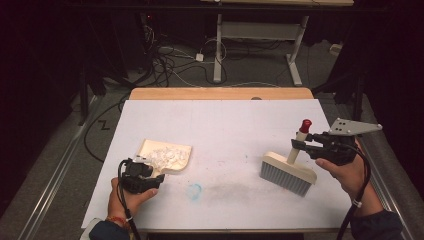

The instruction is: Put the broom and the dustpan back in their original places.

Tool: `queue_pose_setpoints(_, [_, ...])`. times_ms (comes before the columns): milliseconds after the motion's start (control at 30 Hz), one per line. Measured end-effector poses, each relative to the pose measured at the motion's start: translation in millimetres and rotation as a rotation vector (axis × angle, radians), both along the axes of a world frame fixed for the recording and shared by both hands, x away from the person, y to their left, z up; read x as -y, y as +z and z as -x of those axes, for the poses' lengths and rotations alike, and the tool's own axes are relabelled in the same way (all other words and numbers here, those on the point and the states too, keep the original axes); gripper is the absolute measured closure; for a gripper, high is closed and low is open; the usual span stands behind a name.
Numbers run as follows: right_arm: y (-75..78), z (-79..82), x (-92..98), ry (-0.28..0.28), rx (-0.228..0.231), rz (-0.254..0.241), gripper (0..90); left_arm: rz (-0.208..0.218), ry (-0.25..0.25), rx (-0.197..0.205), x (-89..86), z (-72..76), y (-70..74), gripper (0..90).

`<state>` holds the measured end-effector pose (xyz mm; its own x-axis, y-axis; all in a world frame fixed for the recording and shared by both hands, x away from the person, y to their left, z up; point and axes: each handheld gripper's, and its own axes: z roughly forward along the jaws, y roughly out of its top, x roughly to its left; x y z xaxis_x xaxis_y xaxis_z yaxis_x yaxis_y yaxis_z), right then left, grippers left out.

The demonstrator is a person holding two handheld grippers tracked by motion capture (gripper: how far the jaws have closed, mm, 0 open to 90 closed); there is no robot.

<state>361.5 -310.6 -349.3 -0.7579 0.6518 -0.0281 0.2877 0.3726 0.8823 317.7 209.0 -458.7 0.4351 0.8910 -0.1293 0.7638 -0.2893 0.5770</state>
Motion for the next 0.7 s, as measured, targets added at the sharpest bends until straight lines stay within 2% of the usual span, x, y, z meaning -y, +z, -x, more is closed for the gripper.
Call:
queue_pose_setpoints(67, [-1.9, -5.9, -1.9, -0.022, 0.005, -0.002, 62.8, -0.001, -0.022, -0.004, 0.1, 2.8, 0.1, 47.6])
queue_pose_setpoints(167, [-4.4, -14.9, -6.8, -0.058, 0.011, 0.001, 61.4, 0.001, -0.054, 0.017, 0.3, 7.7, 1.2, 47.7])
queue_pose_setpoints(233, [-6.0, -21.6, -11.6, -0.09, 0.019, 0.016, 60.9, -0.006, -0.085, 0.025, 2.1, 10.7, 2.3, 47.9])
queue_pose_setpoints(300, [-8.0, -28.4, -16.1, -0.111, 0.025, 0.019, 60.0, -0.021, -0.093, 0.048, 2.6, 12.5, 4.2, 46.4])
queue_pose_setpoints(400, [-12.4, -39.1, -22.4, -0.154, 0.024, 0.024, 59.6, -0.007, -0.11, 0.102, -0.7, 15.6, 7.8, 44.0])
queue_pose_setpoints(533, [-18.5, -51.1, -28.1, -0.214, 0.03, 0.055, 58.6, 0.0, -0.118, 0.186, -2.8, 21.4, 10.4, 38.7])
queue_pose_setpoints(600, [-21.2, -55.9, -28.2, -0.255, 0.032, 0.068, 57.9, -0.023, -0.125, 0.218, -1.7, 23.6, 11.0, 36.2])
queue_pose_setpoints(633, [-22.1, -57.5, -27.9, -0.264, 0.033, 0.069, 57.8, -0.032, -0.131, 0.251, -0.8, 26.1, 10.7, 35.8])
queue_pose_setpoints(700, [-24.0, -61.1, -25.8, -0.283, 0.029, 0.057, 57.2, -0.053, -0.135, 0.286, 1.5, 28.1, 9.8, 30.5])
